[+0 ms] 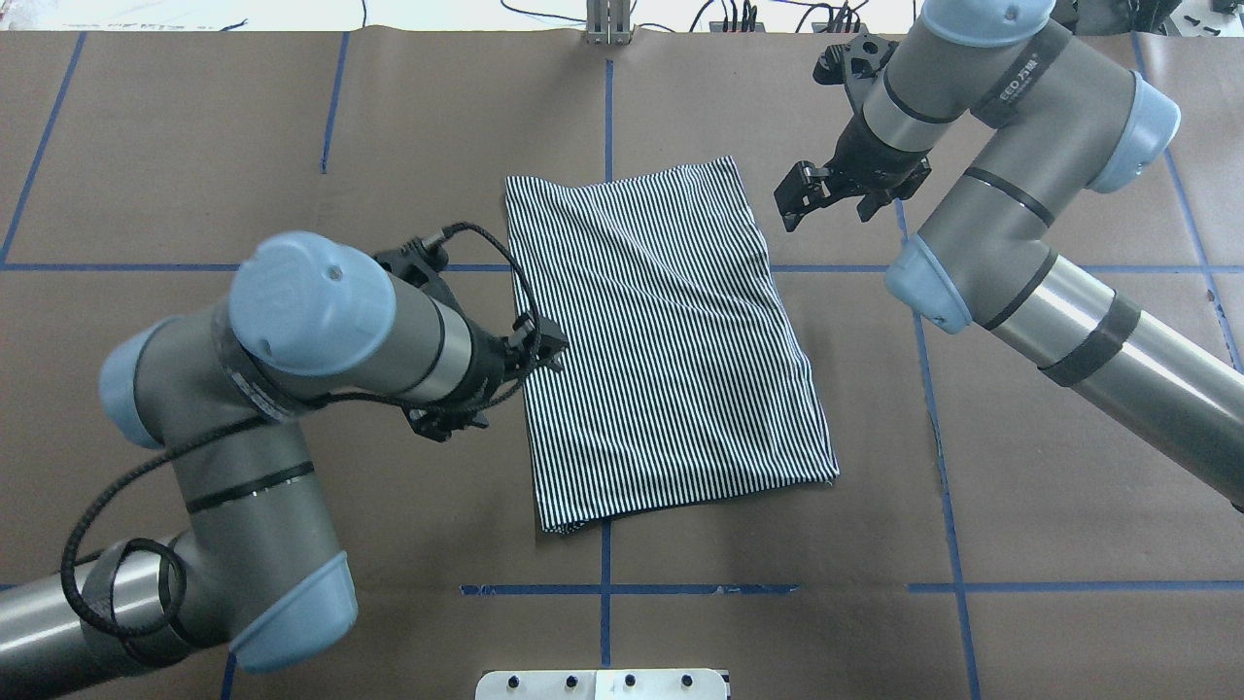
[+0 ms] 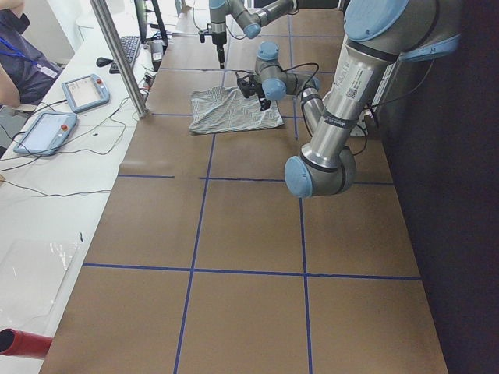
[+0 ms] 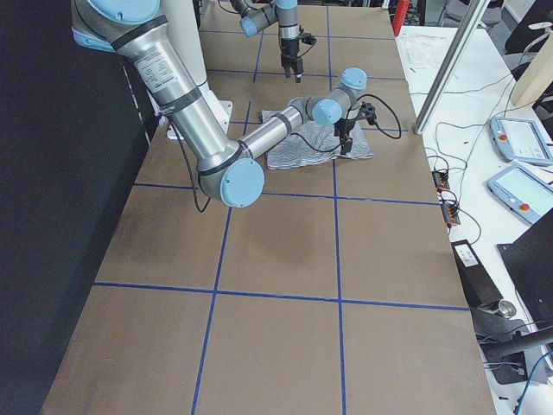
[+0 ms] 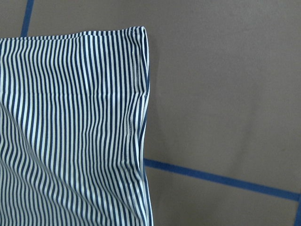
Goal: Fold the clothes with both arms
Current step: 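Move the left gripper to the shirt's near corner while the right gripper lifts away, then lower the right gripper toward the shirt's middle while the left gripper holds the near corner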
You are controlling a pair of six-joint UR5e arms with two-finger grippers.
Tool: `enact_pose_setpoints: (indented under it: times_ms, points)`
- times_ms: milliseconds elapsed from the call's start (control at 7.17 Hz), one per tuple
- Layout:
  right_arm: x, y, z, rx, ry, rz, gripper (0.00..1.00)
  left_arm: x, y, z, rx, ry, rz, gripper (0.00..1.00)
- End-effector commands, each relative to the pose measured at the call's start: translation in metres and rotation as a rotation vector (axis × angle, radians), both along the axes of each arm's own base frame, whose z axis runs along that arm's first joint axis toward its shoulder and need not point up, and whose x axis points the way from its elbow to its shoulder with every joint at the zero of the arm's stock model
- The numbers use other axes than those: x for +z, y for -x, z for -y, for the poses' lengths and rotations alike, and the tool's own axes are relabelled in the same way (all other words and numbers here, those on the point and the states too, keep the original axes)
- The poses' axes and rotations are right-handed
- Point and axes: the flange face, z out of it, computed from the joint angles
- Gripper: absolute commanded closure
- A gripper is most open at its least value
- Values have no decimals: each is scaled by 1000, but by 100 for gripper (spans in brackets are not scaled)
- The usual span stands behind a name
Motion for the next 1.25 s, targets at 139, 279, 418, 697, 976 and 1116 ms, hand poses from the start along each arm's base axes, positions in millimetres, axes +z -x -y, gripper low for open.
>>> enact_pose_setpoints:
  times_ms: [139,279,418,697,976,1116]
  points:
    - [-3,-10,-36,25,37,36,0,18,-59,-69,-22,118,100,0]
    - [-9,1,-41,38,72,43,0,29,-83,-69,-16,127,141,0]
    - [-11,4,-43,35,69,43,0,34,-100,-65,-33,152,161,1]
    - [-11,5,-42,39,66,40,0,35,-114,-60,-63,168,178,6]
    - [-11,5,-42,39,66,40,0,37,-114,-59,-66,169,181,12]
    - [-11,6,-42,39,68,40,0,36,-114,-60,-64,170,179,19]
